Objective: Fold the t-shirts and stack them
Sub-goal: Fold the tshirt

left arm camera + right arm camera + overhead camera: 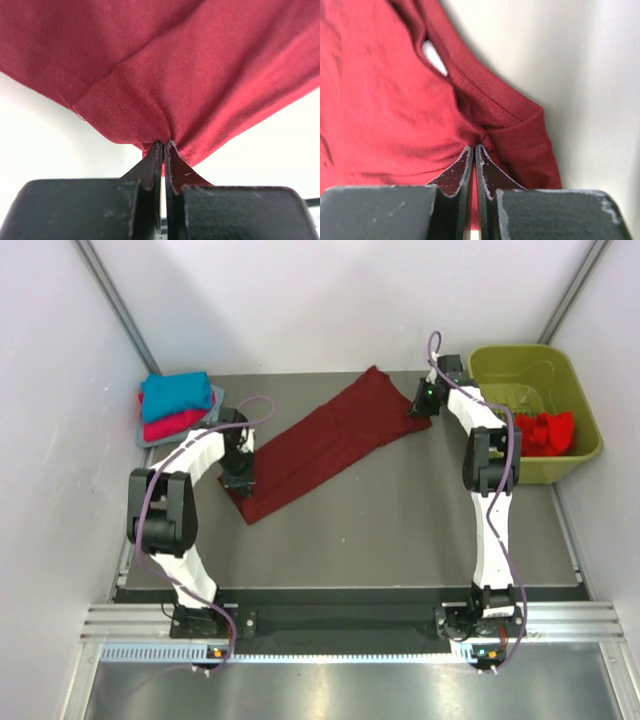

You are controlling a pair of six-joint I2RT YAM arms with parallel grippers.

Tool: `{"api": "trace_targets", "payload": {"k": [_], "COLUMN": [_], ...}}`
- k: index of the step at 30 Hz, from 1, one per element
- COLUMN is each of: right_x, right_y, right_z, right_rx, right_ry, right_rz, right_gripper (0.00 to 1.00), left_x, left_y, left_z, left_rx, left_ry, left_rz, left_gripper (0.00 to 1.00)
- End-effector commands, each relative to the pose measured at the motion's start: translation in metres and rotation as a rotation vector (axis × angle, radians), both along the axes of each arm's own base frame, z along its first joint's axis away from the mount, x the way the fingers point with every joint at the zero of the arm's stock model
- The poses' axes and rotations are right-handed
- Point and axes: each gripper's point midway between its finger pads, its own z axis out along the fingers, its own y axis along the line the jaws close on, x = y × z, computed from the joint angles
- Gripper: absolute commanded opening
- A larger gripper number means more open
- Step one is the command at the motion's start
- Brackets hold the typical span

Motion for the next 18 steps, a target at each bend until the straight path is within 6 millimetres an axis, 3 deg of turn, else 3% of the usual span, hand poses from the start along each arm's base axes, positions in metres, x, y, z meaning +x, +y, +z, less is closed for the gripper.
{"api": "trace_targets", "payload": {"k": [1, 8, 13, 16, 17, 18], "right_x": [0.035, 0.067, 0.086, 0.089, 0.089, 0.088], "right_y": [-0.006, -0.004, -0.001, 0.001, 0.002, 0.003], "right_z": [0.014, 0.029, 0.036, 0.042, 0.047, 0.058], "right_rx": [-0.004, 0.029, 0.035, 0.035, 0.037, 0.048], "right_ry": [-0.115, -0.22, -0.295, -0.319, -0.327, -0.345], "right_rz": [-0.037, -0.061, -0.066, -0.056, -0.049, -0.036], "right_gripper": [0.02, 0.02, 0.04, 0.2, 0.35, 0.43], "left_x": [-0.021, -0.063, -0.069, -0.069, -0.068, -0.066], "left_y": [-0.004, -0.003, -0.01, -0.011, -0.009, -0.008], "left_z": [0.021, 0.017, 0.021, 0.021, 0.023, 0.027], "left_rx": [0.009, 0.021, 0.003, 0.007, 0.017, 0.022], "left_ry": [-0.022, 0.018, 0.001, -0.006, -0.011, -0.023], "left_rz": [-0.044, -0.08, -0.111, -0.116, -0.114, -0.114], "left_gripper": [0.0, 0.0, 0.02, 0.4, 0.43, 0.45]}}
